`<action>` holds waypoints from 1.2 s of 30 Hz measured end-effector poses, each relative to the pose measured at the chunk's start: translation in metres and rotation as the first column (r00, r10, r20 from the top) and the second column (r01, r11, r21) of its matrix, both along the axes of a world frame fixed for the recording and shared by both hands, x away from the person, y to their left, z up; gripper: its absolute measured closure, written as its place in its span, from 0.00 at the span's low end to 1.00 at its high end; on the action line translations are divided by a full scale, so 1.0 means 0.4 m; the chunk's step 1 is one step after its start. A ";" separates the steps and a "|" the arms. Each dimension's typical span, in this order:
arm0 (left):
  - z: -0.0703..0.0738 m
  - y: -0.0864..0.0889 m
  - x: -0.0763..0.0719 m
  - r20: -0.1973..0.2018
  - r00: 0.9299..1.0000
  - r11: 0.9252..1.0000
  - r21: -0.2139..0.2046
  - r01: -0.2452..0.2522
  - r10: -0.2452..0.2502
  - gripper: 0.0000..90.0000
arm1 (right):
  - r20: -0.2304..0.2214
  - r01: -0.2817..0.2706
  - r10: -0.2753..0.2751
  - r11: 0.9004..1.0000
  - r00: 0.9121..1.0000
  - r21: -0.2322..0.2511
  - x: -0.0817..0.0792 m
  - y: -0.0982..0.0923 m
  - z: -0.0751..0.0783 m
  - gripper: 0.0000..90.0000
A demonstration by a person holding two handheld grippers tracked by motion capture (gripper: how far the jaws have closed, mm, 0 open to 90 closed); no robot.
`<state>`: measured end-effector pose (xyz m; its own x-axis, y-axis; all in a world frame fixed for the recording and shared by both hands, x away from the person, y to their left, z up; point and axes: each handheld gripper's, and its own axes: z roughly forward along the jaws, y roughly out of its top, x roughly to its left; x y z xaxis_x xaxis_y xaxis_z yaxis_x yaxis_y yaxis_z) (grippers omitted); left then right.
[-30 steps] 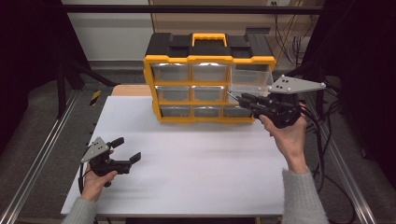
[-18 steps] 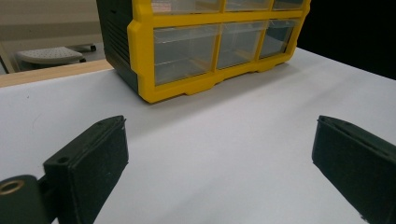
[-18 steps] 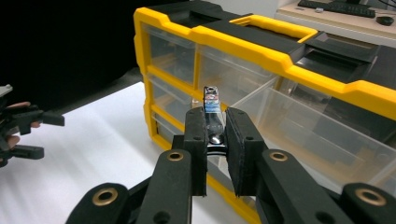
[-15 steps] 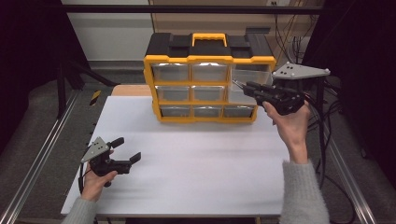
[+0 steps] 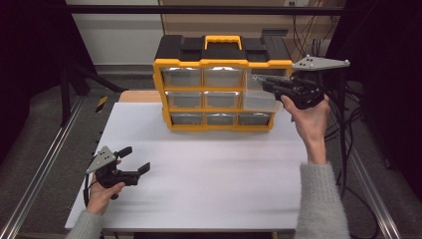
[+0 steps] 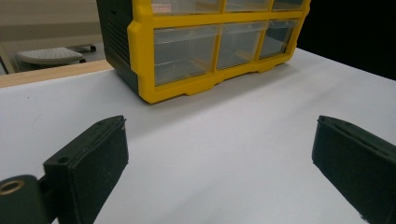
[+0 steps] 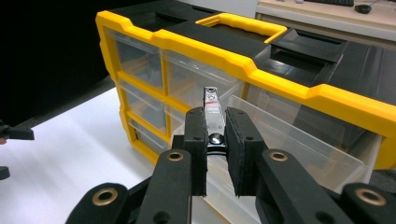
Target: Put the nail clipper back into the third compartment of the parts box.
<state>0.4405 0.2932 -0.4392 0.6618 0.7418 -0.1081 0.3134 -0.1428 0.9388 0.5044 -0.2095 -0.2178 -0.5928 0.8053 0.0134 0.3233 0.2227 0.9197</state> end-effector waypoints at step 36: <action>0.000 0.001 0.000 -0.001 1.000 1.000 0.001 0.000 0.000 0.04 | -0.092 0.090 -0.096 0.994 0.991 -0.066 0.087 -0.015 -0.051 0.88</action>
<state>0.4406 0.2937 -0.4394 0.6616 0.7421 -0.1075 0.3141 -0.1440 0.9384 0.5391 -0.2156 -0.2382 -0.5134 0.8580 0.0149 0.4302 0.2423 0.8696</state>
